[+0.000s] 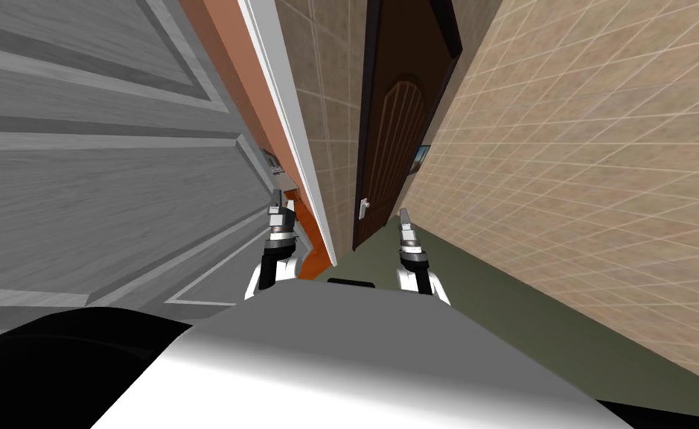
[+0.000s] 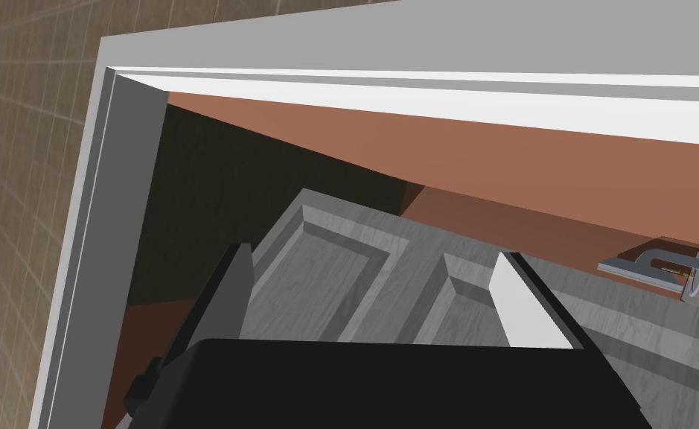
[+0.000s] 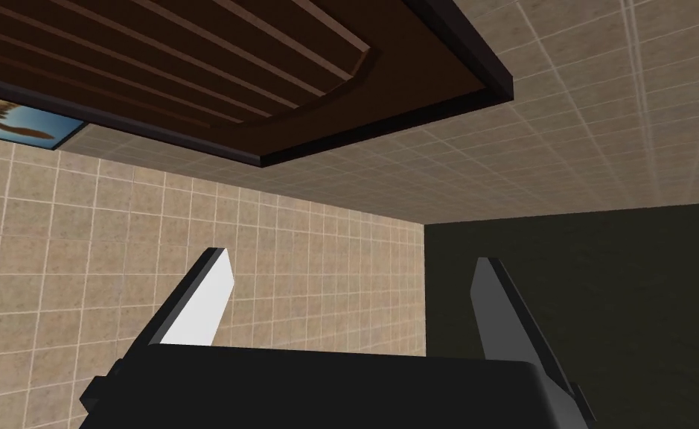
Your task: Pull the door open
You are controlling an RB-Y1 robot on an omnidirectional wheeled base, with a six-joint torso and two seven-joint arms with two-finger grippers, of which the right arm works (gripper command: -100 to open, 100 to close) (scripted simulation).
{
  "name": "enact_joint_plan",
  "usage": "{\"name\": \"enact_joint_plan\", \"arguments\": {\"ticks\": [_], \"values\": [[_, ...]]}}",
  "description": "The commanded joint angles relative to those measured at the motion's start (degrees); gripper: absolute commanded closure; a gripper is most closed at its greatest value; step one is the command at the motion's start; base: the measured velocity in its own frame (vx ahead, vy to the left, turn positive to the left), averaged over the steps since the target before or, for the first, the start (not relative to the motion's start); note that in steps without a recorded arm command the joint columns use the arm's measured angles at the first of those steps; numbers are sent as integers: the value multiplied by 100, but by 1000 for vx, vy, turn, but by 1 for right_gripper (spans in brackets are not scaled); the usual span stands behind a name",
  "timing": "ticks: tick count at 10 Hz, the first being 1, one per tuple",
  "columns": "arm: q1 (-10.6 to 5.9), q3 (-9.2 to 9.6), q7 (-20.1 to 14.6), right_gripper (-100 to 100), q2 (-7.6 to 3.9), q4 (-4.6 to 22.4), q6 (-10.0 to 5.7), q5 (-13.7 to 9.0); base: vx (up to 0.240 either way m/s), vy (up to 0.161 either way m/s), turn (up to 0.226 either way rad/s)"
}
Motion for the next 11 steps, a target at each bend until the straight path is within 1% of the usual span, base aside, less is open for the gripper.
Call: {"name": "enact_joint_plan", "arguments": {"ticks": [1,3,4,5,6,7,11], "values": [[-125,-1,179,-100,-88,284,45,124,58,-69,242],[-286,8,420,-100,-200,662,97,298,69,-114,203],[-369,12,543,-100,-255,797,123,387,70,-115,173],[-369,12,543,-100,-255,856,123,387,55,-86,52],[-451,17,667,-100,-311,1051,149,476,46,-69,110],[-534,21,791,-100,-366,1217,176,565,49,-91,227],[-861,39,1280,-100,-578,2011,280,918,59,-121,195]]}}
